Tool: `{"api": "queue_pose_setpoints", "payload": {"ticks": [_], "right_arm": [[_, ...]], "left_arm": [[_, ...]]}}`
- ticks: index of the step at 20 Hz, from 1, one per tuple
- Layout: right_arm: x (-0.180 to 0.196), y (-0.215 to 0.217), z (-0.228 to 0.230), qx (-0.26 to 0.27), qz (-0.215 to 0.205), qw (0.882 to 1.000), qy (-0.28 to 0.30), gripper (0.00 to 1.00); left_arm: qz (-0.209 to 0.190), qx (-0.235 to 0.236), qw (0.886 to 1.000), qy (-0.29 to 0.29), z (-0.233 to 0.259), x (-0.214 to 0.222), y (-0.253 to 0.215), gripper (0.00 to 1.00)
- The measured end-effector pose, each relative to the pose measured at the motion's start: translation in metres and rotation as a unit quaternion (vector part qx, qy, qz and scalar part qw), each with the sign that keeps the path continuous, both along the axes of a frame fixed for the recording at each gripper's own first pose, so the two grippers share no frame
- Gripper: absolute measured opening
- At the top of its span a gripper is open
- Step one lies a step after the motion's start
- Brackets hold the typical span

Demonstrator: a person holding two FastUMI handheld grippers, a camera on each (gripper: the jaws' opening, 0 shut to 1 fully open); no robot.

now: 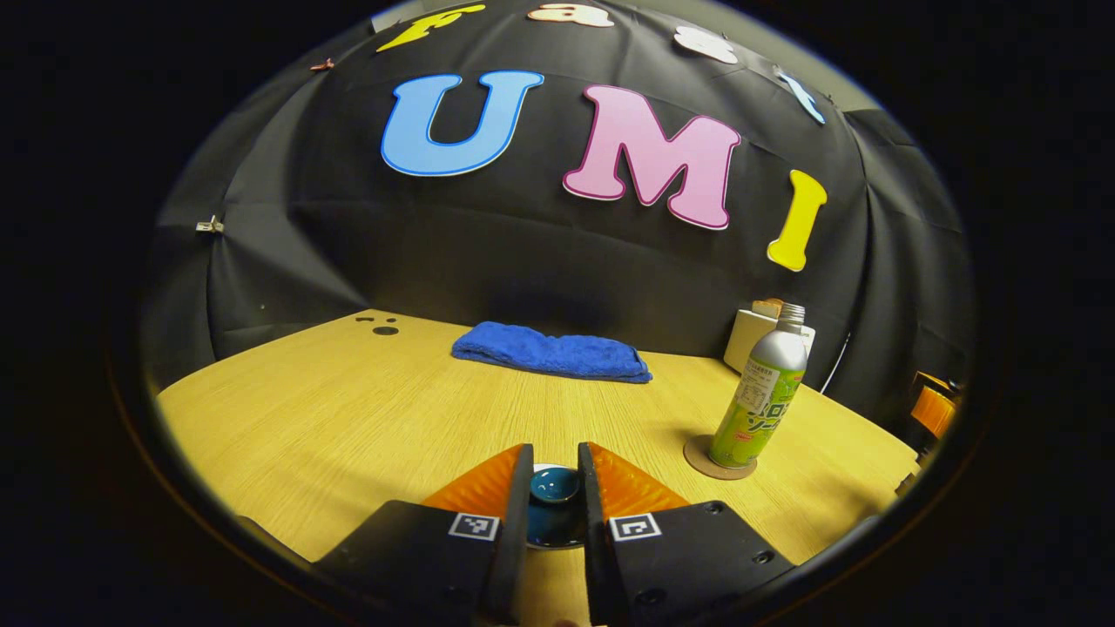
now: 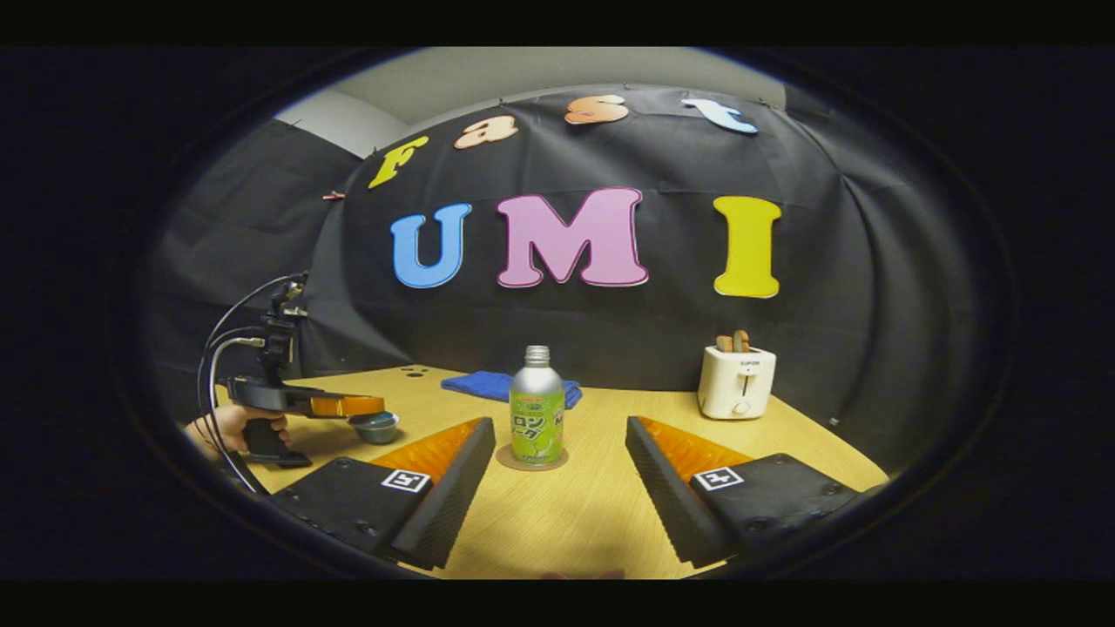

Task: Open the teacup lid with one hand, grasp the water bottle and pour water into the teacup with the other hand; after pouring, place the water bottle on the coaster and then close the teacup lid.

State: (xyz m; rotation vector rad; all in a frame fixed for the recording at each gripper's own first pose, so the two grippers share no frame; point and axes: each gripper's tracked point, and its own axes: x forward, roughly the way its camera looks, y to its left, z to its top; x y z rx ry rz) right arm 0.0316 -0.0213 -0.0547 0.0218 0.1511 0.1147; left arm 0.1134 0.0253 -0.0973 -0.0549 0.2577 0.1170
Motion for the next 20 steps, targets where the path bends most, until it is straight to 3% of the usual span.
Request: {"api": "queue_pose_setpoints", "payload": {"ticks": [4,9,10,13,14,19,20], "right_arm": [[0.0,-0.001,0.004,0.002,0.0,1.0,-0.005,0.94],[-0.001,0.001,0.005,0.008,0.003,1.0,-0.005,0.94],[-0.001,0.001,0.005,0.009,0.004,1.0,-0.005,0.94],[-0.002,0.002,0.005,0.006,0.005,1.0,-0.004,0.94],[-0.002,0.001,0.005,0.006,0.005,1.0,-0.004,0.94],[-0.002,0.007,0.007,0.008,0.01,1.0,-0.006,0.94],[-0.003,0.009,0.009,0.009,0.011,1.0,-0.007,0.94]], "left_arm": [[0.002,0.019,1.0,0.004,-0.002,0.001,0.0,0.29],[0.008,0.066,0.998,0.014,-0.008,0.002,-0.003,0.35],[0.01,0.076,0.997,0.015,-0.008,0.003,-0.002,0.31],[0.012,0.083,0.996,0.019,-0.009,0.002,-0.005,0.37],[0.009,0.079,0.997,0.019,-0.008,0.001,-0.009,0.42],[0.005,0.075,0.997,-0.004,0.007,-0.018,-0.023,0.92],[0.005,0.074,0.997,-0.013,0.013,-0.023,-0.025,0.94]]}}
